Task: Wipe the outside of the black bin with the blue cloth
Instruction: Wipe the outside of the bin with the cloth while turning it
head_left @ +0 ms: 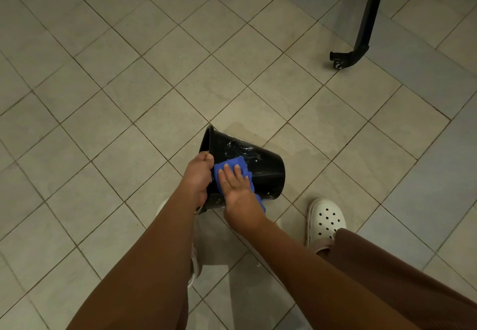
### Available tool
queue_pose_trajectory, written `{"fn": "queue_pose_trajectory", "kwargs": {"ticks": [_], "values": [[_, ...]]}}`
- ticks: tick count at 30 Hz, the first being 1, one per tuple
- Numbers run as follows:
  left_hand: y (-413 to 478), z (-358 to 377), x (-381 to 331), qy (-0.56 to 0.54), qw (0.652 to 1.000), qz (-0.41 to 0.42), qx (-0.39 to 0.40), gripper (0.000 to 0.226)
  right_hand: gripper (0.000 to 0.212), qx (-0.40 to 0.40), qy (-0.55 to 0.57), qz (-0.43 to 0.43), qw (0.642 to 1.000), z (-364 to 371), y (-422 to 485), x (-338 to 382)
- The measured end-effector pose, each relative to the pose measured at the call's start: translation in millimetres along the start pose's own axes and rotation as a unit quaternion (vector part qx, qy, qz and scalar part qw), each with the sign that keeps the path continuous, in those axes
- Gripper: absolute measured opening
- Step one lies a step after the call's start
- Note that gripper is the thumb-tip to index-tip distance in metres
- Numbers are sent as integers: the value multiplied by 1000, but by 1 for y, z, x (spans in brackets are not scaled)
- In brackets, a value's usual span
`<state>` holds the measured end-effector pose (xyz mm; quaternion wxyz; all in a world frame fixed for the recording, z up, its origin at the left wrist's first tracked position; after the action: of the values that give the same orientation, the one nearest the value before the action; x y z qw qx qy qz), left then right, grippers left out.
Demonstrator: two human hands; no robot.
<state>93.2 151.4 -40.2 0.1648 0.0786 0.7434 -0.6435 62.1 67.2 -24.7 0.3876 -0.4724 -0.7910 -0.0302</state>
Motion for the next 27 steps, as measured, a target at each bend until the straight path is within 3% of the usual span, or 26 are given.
{"fn": "queue_pose_trajectory", "kwargs": {"ticks": [4,9,14,22,27], "values": [[2,-2,-4,10,1000,9,-6,25,78,7,-2,-37,999,-7,8,2],[0,-3,-1,14,1000,12,-16,28,89,30,16,30,999,-11,10,-20],[-3,-2,0,14,1000,1,-25,27,81,27,-29,79,996,-7,-3,-23],[4,-2,0,0,999,16,-43,31,82,29,-14,-22,999,-6,8,-7],[4,-6,5,-4,998,-2,-64,28,86,38,-16,60,997,-4,2,-29]]}}
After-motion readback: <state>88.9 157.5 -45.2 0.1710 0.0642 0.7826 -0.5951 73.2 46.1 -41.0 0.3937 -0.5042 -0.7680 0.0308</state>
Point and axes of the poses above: each hand's wrist, its own y-axis towards the middle knuckle, its own z-axis out of the palm, x = y × z, the point moved 10 cm from there along y, towards the middle knuckle, and after that the axes turned 15 degrees about -z, right-handed, at the moved point
